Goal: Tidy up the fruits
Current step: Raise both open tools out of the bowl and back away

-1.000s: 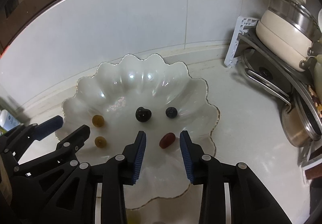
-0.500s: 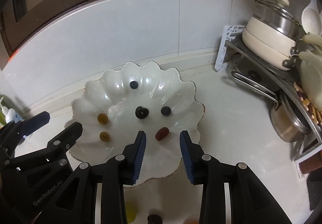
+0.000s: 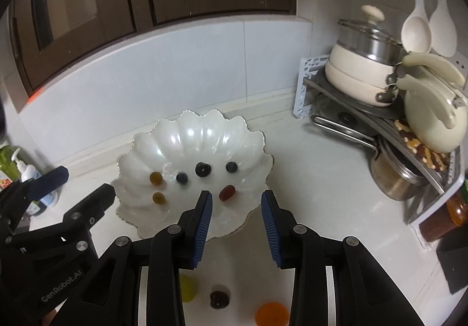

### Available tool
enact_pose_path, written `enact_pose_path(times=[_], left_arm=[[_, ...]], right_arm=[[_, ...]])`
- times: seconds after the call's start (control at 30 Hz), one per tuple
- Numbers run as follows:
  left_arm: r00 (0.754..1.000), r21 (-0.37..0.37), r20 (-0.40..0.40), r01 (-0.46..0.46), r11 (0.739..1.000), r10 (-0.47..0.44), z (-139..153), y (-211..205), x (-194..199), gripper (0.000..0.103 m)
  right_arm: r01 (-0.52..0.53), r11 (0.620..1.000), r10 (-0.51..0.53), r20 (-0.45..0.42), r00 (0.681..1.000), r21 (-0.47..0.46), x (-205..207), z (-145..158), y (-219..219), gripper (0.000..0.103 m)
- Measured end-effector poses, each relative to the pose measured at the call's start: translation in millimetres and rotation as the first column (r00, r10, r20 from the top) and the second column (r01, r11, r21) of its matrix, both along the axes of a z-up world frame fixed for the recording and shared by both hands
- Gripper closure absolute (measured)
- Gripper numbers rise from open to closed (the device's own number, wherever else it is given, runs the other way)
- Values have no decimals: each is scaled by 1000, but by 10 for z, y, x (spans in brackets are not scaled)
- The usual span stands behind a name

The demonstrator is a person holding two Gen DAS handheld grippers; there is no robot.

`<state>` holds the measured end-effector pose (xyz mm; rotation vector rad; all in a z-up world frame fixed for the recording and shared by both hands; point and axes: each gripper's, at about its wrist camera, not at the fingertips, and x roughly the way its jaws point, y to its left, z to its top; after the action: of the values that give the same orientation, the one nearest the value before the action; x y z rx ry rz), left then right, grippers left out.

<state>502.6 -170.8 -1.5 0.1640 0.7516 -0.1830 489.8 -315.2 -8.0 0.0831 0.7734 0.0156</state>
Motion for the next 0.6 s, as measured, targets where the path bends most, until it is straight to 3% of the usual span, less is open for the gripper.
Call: enact_pose_path(times=[0.4,0.53,0.6], left_arm=[[996,-19,85,20,1000,-18,224,5,-471,30],[993,-12,113,22,1000,-21,277,-13,-621,29],[993,-11,116,23,1000,-22,287,-11,-680,29]], right_arm=[[0,1000,0,65,998,3,-483,206,-9,67],[5,1000,-5,81,997,3,-618,244,-13,56],[14,1000,-14,95,995,-2,-682,257,-14,56]])
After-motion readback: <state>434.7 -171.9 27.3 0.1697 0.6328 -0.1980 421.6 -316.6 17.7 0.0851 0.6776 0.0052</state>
